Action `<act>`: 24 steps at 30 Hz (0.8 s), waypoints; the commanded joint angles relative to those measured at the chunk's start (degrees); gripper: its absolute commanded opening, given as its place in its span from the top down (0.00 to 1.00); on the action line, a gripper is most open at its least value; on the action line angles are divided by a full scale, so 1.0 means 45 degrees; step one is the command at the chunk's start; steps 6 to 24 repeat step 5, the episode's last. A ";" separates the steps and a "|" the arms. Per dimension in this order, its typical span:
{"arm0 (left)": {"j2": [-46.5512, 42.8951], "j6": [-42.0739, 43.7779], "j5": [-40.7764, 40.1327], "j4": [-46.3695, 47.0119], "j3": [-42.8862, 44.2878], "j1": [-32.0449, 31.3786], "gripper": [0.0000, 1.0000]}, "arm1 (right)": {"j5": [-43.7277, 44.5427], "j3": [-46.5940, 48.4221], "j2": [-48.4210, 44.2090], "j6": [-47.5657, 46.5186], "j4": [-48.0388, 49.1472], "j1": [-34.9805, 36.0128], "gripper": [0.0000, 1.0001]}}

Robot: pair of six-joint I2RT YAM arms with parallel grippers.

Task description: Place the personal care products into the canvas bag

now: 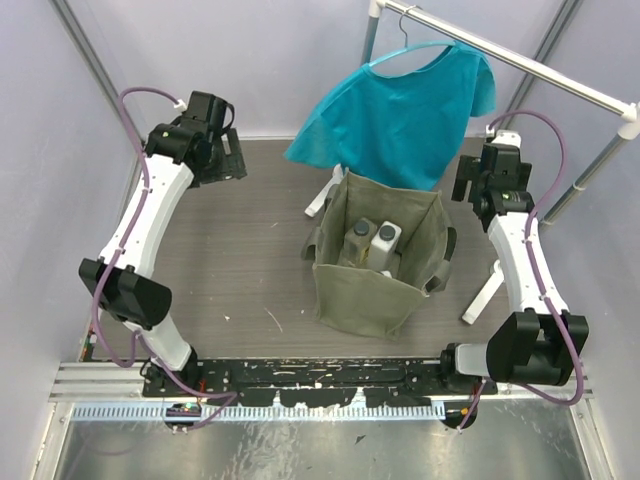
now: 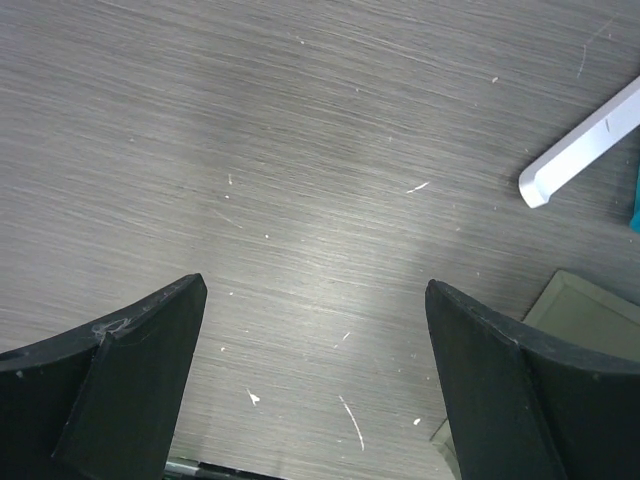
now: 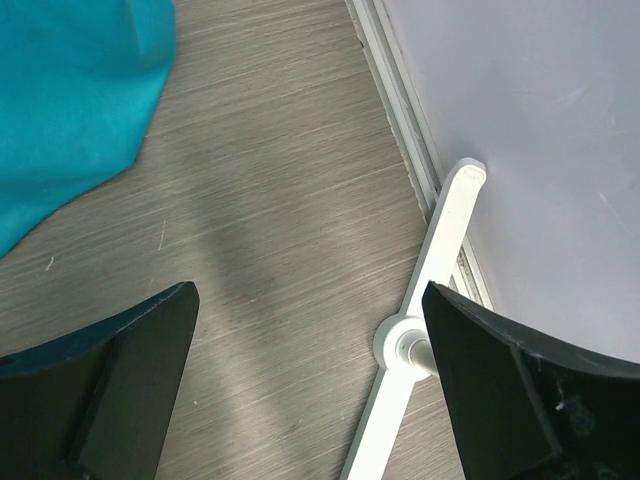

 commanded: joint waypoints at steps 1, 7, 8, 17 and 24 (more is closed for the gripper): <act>-0.0721 -0.0176 -0.0843 0.0331 -0.0476 0.0032 0.02 | 0.0113 -0.0050 -0.0656 -0.0018 0.0950 -0.0148 0.00; -0.0721 -0.0166 -0.1089 0.0424 -0.0538 0.0024 0.02 | 0.0118 -0.0161 -0.0523 -0.0042 0.0986 -0.0179 0.00; -0.0721 -0.0166 -0.1089 0.0424 -0.0538 0.0024 0.02 | 0.0118 -0.0161 -0.0523 -0.0042 0.0986 -0.0179 0.00; -0.0721 -0.0166 -0.1089 0.0424 -0.0538 0.0024 0.02 | 0.0118 -0.0161 -0.0523 -0.0042 0.0986 -0.0179 0.00; -0.0721 -0.0166 -0.1089 0.0424 -0.0538 0.0024 0.02 | 0.0118 -0.0161 -0.0523 -0.0042 0.0986 -0.0179 0.00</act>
